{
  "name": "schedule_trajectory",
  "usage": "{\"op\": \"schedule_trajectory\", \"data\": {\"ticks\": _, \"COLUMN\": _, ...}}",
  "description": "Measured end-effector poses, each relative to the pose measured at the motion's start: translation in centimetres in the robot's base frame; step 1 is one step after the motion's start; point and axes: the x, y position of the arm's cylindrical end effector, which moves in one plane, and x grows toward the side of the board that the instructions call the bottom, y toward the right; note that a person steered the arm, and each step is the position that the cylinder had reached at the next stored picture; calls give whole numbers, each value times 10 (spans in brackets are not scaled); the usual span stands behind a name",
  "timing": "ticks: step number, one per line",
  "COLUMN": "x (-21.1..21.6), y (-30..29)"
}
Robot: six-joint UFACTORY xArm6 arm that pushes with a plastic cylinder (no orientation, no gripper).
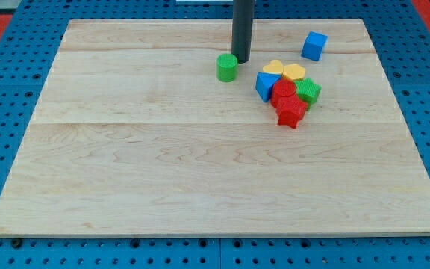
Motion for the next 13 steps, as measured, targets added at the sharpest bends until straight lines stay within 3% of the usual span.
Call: {"op": "schedule_trajectory", "data": {"ticks": 13, "x": -2, "y": -15}}
